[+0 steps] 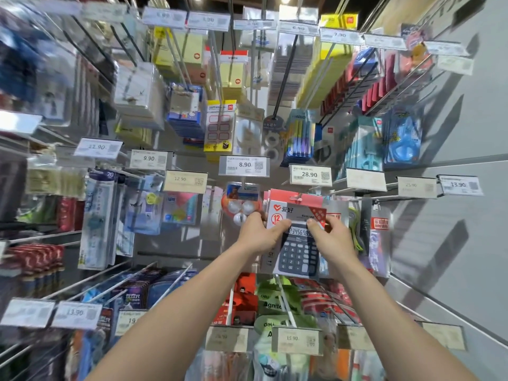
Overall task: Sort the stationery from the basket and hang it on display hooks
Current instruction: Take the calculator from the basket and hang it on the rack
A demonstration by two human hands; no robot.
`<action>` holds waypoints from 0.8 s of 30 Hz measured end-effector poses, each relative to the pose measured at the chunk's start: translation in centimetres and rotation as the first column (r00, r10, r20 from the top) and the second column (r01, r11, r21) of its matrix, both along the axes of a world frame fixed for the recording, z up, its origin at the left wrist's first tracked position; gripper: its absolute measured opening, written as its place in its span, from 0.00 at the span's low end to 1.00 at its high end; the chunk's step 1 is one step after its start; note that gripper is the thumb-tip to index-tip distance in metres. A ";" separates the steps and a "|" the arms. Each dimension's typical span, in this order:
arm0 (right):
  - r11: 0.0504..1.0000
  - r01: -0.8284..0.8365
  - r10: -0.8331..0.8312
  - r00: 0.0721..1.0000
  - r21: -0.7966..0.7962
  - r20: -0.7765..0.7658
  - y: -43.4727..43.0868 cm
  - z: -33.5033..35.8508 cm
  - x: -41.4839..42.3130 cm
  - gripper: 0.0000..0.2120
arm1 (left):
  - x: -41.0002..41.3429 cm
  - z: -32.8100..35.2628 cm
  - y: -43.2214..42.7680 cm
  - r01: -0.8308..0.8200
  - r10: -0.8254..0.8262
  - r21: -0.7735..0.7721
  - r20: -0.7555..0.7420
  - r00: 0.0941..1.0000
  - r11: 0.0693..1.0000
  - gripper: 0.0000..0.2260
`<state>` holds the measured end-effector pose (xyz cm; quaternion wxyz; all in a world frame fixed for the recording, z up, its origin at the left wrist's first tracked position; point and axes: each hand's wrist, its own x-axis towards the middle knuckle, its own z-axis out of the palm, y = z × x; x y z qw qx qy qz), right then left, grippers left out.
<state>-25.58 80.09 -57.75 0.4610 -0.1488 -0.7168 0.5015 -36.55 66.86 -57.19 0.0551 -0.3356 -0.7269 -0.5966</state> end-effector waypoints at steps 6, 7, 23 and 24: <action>0.974 0.216 -0.217 0.976 0.075 0.010 -1.0 -2.0 0.1 0.15 | -0.4 -2.1 -1.0 -0.133 0.128 -0.072 -0.066 0.990 0.989 0.24; 0.963 0.252 -0.255 0.967 0.101 0.025 -1.2 -3.0 0.2 0.13 | -0.6 -3.0 -1.4 -0.146 0.137 -0.096 -0.089 0.987 0.985 0.25; 0.575 -0.390 0.052 0.895 0.720 0.443 -19.2 -4.5 -9.0 0.05 | -8.6 -6.7 -23.8 -0.035 0.062 -0.346 0.069 0.996 0.938 0.08; 0.559 -0.458 0.099 0.864 0.691 0.493 -21.5 -3.5 -9.8 0.06 | -8.8 -6.0 -26.4 -0.054 0.099 -0.373 0.104 0.990 0.926 0.09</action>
